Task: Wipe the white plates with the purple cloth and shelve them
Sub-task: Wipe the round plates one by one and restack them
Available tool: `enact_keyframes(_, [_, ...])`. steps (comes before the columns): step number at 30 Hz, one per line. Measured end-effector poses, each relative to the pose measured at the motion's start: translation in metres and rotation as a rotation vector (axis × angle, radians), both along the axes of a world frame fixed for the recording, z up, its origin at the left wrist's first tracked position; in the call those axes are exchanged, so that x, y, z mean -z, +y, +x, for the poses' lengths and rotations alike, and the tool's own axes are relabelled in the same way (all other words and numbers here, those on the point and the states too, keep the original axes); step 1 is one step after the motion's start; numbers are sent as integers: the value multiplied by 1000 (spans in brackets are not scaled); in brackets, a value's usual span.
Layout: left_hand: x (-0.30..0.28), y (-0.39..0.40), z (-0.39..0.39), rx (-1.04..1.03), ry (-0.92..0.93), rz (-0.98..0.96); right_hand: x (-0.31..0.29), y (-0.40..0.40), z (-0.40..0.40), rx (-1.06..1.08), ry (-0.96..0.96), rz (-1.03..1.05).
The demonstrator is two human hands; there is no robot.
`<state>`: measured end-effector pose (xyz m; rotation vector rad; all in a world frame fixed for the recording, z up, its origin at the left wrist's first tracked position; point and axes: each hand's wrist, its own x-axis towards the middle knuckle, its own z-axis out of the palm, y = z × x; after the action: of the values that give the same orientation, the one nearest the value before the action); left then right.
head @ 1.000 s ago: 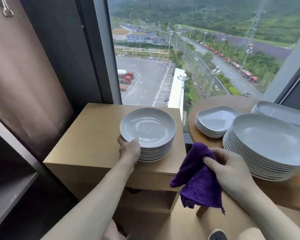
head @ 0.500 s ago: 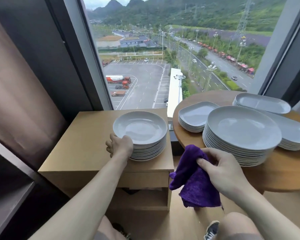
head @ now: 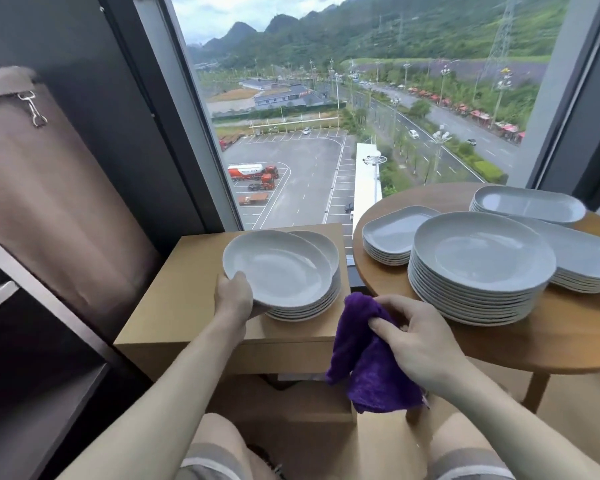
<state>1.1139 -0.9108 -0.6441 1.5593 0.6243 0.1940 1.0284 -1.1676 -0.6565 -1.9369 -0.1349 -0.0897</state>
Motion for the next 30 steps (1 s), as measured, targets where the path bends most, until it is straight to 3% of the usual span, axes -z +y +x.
enact_keyframes(4, [8, 4, -58, 41, -127, -102, -13, 4, -5, -22, -20, 61])
enact_keyframes(10, [13, 12, -106, 61, -95, -295, -38, 38, -12, -36, -27, 188])
enact_keyframes(16, [16, 23, -120, 102, -74, -503, -61, 102, 8, 32, -67, 101])
enact_keyframes(20, [6, 27, -120, 100, -99, -796, -76, 137, 27, 177, -88, -37])
enact_keyframes(24, [1, 35, -116, 78, -125, -861, -68, 172, 36, 226, -112, -272])
enact_keyframes(27, [-5, 39, -115, 58, -120, -885, -45, 196, 32, 172, -81, -433])
enact_keyframes(30, [-9, 52, -111, 19, -88, -942, -32, 200, 13, -16, -97, -624])
